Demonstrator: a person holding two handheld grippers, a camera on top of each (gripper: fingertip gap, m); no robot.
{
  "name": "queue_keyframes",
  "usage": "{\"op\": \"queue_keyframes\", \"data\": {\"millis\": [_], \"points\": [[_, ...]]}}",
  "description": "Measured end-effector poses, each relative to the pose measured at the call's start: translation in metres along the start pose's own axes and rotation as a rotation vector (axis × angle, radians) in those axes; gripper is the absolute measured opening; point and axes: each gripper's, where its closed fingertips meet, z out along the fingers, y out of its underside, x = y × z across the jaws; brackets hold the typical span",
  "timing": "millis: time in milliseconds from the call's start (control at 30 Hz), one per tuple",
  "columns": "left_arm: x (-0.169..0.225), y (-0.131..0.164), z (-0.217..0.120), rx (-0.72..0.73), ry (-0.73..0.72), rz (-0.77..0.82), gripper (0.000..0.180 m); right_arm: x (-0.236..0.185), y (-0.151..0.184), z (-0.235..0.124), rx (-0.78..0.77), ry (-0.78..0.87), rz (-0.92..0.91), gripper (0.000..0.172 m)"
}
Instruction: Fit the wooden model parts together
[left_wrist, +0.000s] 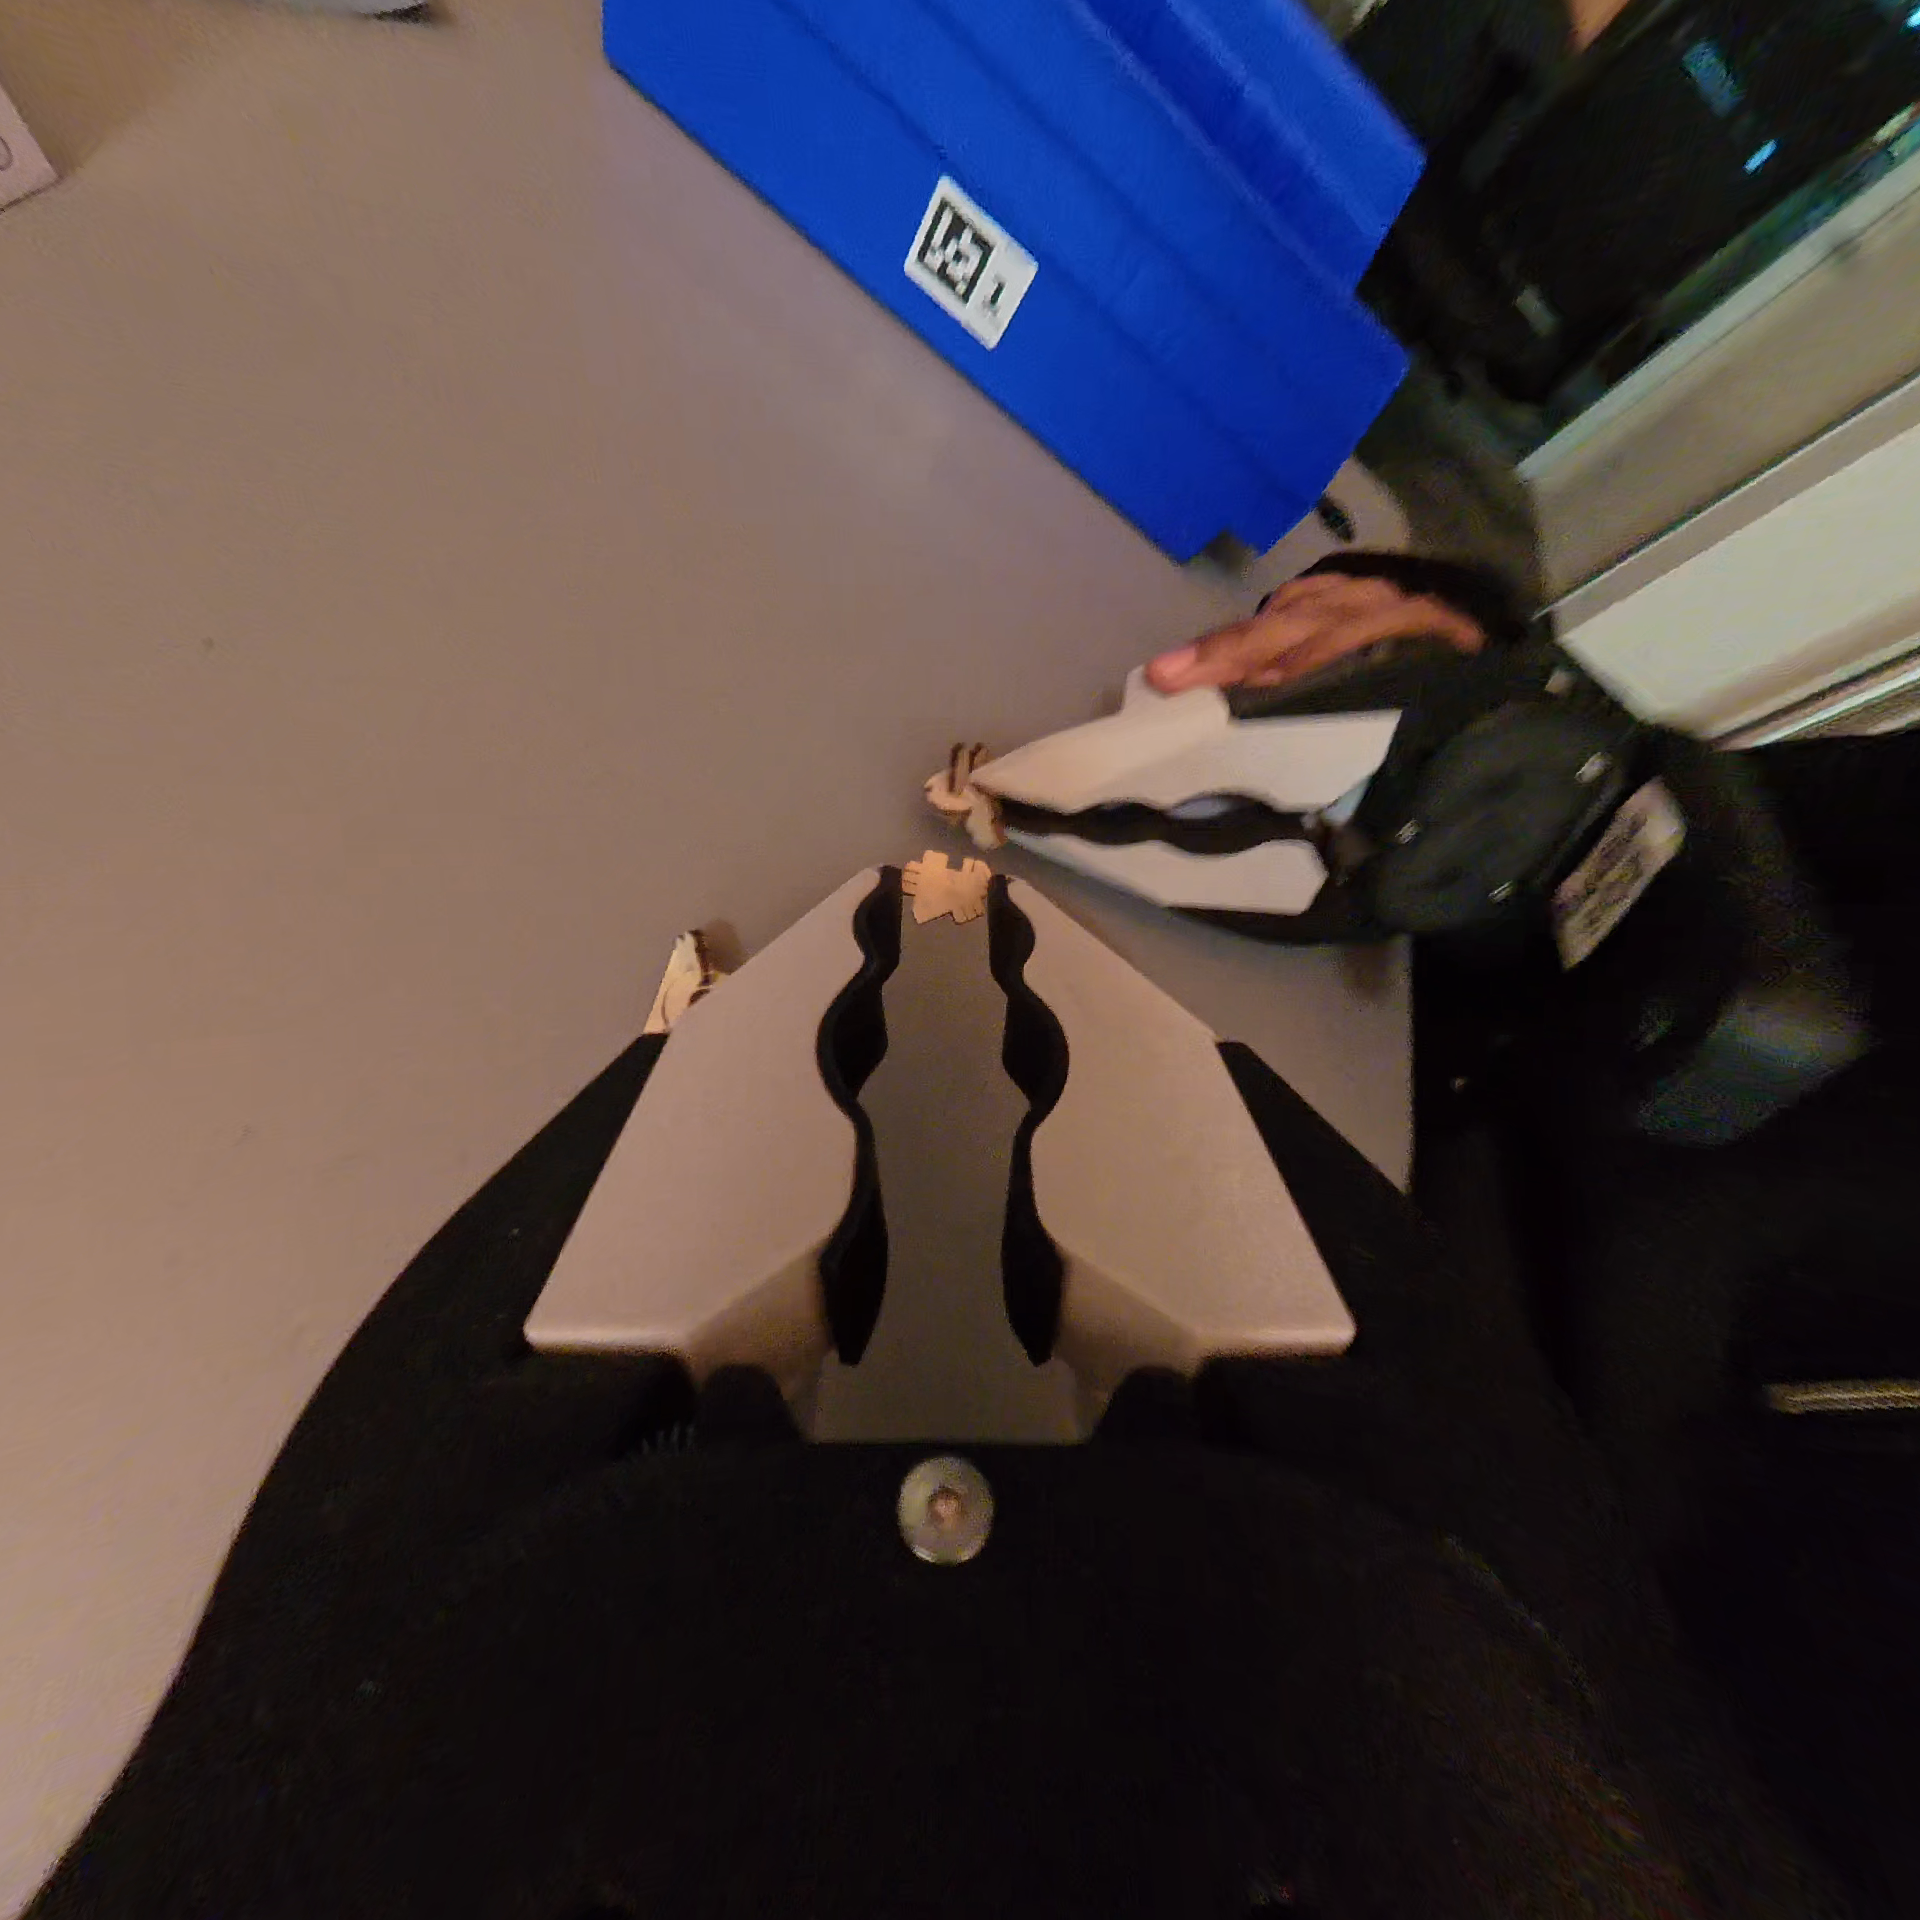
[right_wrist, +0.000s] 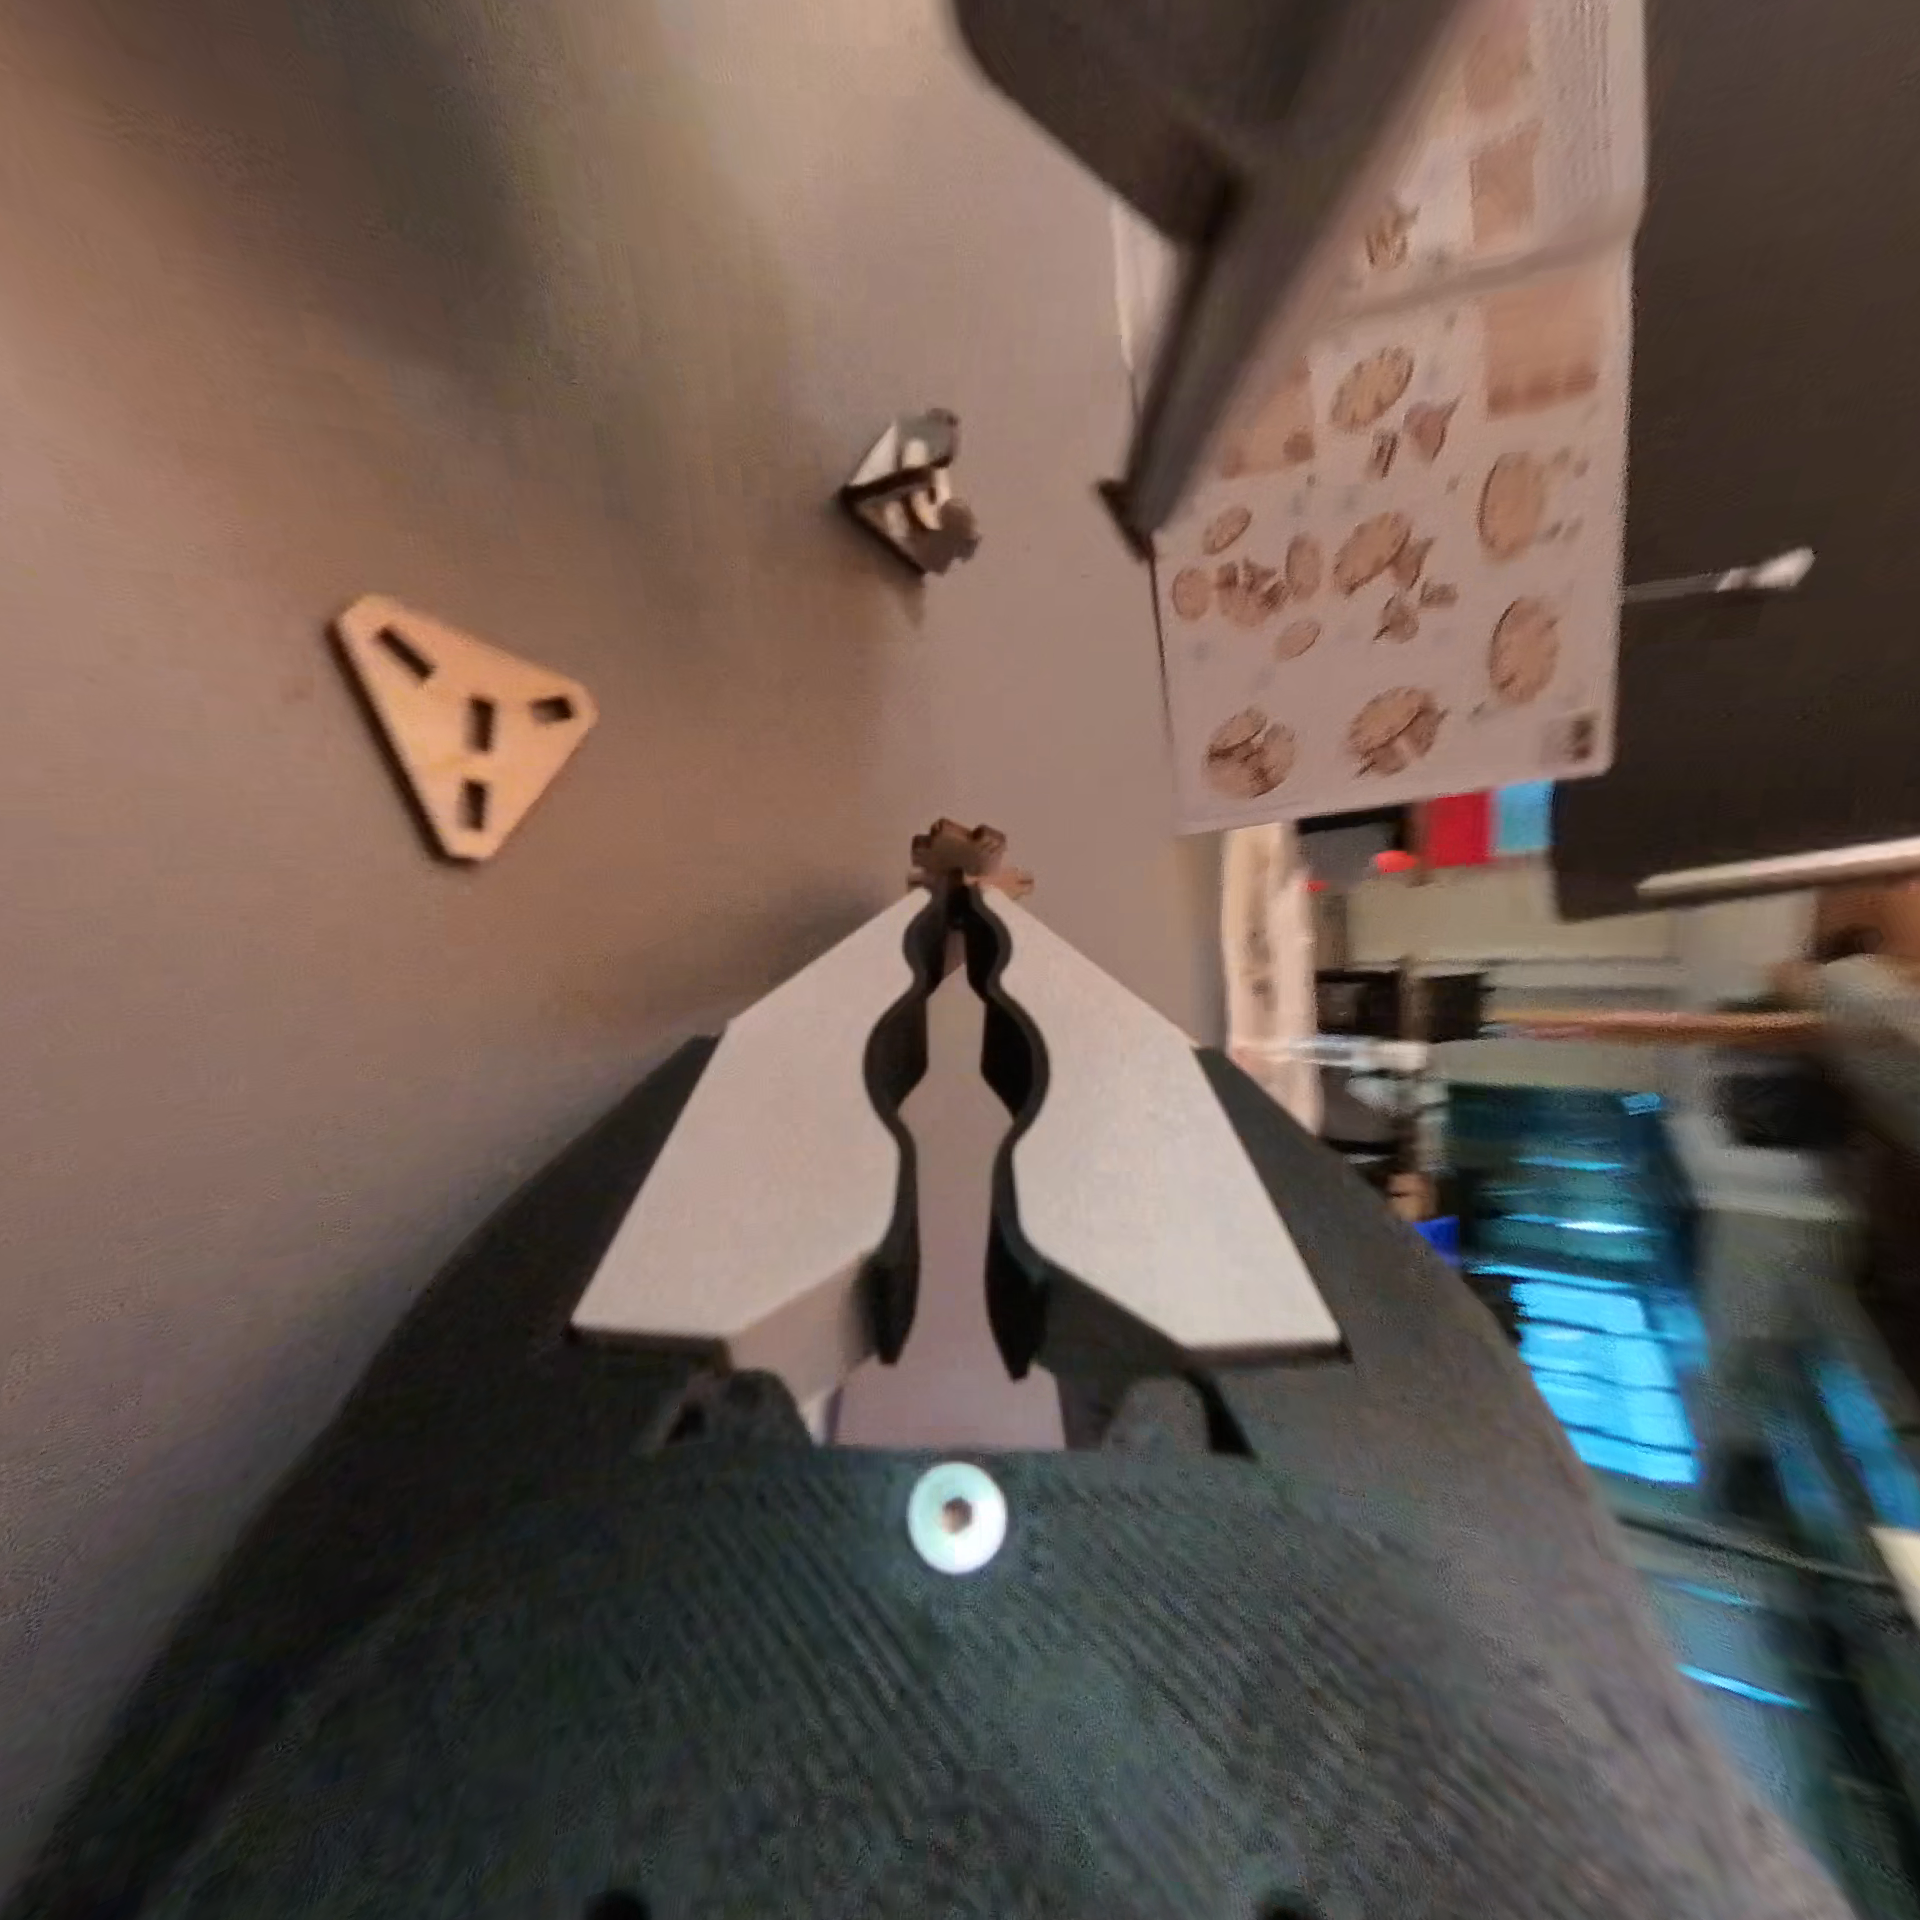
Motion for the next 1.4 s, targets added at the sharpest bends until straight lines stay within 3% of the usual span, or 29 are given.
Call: {"op": "queue_keyframes", "data": {"millis": [100,267,567,733,900,1100,1400], "points": [[0.006,-0.004,-0.004,0.045,0.069,-0.038,0.014,-0.005,-0.005,0.0,-0.026,0.039,-0.108,0.001],[0.011,-0.003,-0.001,0.053,0.134,-0.08,0.014,-0.013,-0.01,-0.002,0.019,-0.029,-0.049,0.002],[0.011,-0.008,-0.005,0.1,0.192,-0.133,0.014,-0.016,-0.008,-0.001,0.045,-0.096,0.059,0.018],[0.021,-0.007,-0.004,0.098,0.281,-0.169,0.014,0.005,-0.023,-0.017,0.259,-0.185,0.388,0.022],[0.048,-0.004,-0.001,0.065,0.493,-0.258,0.014,0.029,-0.047,-0.047,0.551,-0.276,0.623,0.031],[0.073,0.001,0.008,0.021,0.628,-0.271,0.014,0.035,-0.06,-0.068,0.676,-0.229,0.554,0.018],[0.071,0.007,0.01,-0.011,0.599,-0.232,0.014,0.017,-0.057,-0.059,0.621,-0.299,0.503,0.002]]}}
